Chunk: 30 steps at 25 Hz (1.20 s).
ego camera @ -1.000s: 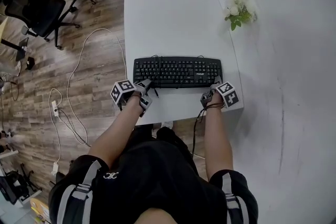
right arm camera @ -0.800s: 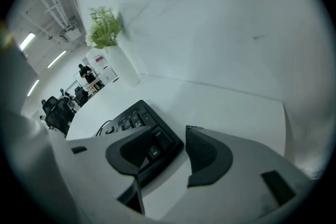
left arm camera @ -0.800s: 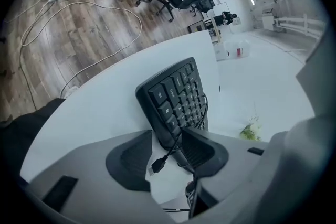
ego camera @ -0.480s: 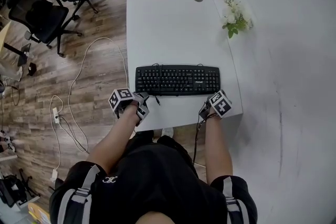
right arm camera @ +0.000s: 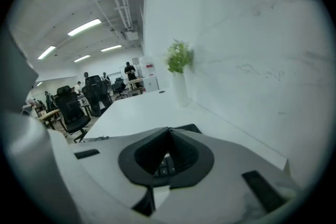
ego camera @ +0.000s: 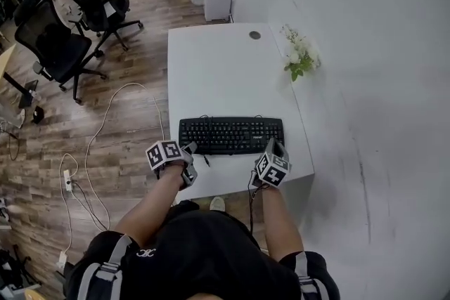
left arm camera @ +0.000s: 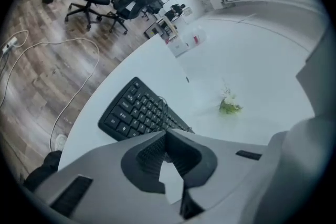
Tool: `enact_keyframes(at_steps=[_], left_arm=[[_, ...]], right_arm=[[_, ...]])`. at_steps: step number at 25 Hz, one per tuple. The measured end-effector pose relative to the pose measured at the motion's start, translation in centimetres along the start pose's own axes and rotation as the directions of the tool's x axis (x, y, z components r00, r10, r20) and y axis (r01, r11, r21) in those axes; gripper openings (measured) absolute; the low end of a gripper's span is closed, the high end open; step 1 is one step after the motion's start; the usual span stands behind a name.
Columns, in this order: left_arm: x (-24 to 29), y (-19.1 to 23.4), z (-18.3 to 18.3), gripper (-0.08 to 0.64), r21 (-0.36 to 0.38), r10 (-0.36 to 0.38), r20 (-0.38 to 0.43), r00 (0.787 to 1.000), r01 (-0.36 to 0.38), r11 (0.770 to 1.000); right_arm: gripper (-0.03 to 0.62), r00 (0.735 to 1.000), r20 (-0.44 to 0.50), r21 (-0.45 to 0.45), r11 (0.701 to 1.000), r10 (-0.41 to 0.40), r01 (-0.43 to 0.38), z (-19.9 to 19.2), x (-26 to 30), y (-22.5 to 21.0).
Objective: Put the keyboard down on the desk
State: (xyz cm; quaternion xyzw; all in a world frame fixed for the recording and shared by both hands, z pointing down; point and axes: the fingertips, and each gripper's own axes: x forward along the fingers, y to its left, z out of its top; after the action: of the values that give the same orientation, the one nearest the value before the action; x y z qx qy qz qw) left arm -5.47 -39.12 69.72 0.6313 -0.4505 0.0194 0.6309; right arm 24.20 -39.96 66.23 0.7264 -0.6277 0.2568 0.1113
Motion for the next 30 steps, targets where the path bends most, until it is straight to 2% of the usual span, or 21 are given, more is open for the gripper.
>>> enact_keyframes(at_steps=[3,5,6,8,12,14,16,18,19,20,21,26,30], left_arm=[[-1.2,-2.6,2.2,-0.002,0.142,-0.036,0.079,0.996,0.024,0.989],[-2.5,-4.7,4.2,-0.002,0.28,-0.056,0.151,0.987,0.012,0.96],[-3.2,-5.8,5.2,-0.002,0.352,-0.07,0.193,0.979,-0.003,0.936],[-5.0,-8.4,7.2,-0.002,0.484,-0.11,0.283,0.953,-0.043,0.874],[-9.6,-13.4,10.1,-0.002,0.672,-0.231,0.439,0.868,-0.147,0.726],[-11.6,-15.6,10.7,-0.002,0.734,-0.289,0.479,0.829,-0.199,0.649],[-13.3,-17.2,10.8,-0.002,0.779,-0.335,0.501,0.798,-0.247,0.577],[-14.6,-18.3,10.8,-0.002,0.806,-0.37,0.516,0.773,-0.292,0.514],[-14.9,-18.7,10.8,-0.002,0.815,-0.381,0.519,0.765,-0.309,0.49],[-15.0,-18.8,10.7,-0.002,0.82,-0.384,0.518,0.764,-0.316,0.477],[-15.0,-18.8,10.7,-0.002,0.823,-0.38,0.514,0.769,-0.315,0.474],[-14.2,-17.6,11.2,-0.002,0.806,-0.33,0.498,0.802,-0.288,0.517],[-14.3,-17.6,11.5,-0.002,0.806,-0.334,0.508,0.794,-0.302,0.508]], right_arm=[[0.003,0.993,0.087,-0.056,0.996,0.076,-0.071,3.4,-1.1,3.2],[0.003,0.982,0.145,-0.08,0.99,0.123,-0.113,5.9,-1.9,5.2],[0.002,0.973,0.175,-0.093,0.987,0.148,-0.133,7.1,-2.4,6.3],[0.002,0.95,0.241,-0.118,0.978,0.198,-0.174,9.7,-3.8,8.5],[0.003,0.891,0.368,-0.146,0.963,0.267,-0.228,14.6,-7.2,11.9],[0.002,0.866,0.412,-0.154,0.958,0.284,-0.241,16.3,-8.8,13.0],[0.002,0.842,0.446,-0.17,0.952,0.304,-0.254,17.6,-10.1,13.9],[0.002,0.825,0.464,-0.19,0.946,0.322,-0.263,18.2,-10.9,14.7],[0.002,0.82,0.468,-0.2,0.944,0.329,-0.264,18.3,-11.1,15.0],[0.002,0.817,0.469,-0.206,0.942,0.334,-0.266,18.3,-11.2,15.3],[0.002,0.816,0.469,-0.209,0.94,0.339,-0.27,18.2,-11.2,15.6],[0.002,0.814,0.462,-0.259,0.931,0.352,-0.256,17.6,-10.8,16.9],[0.002,0.816,0.448,-0.274,0.925,0.365,-0.264,17.3,-10.4,17.6]])
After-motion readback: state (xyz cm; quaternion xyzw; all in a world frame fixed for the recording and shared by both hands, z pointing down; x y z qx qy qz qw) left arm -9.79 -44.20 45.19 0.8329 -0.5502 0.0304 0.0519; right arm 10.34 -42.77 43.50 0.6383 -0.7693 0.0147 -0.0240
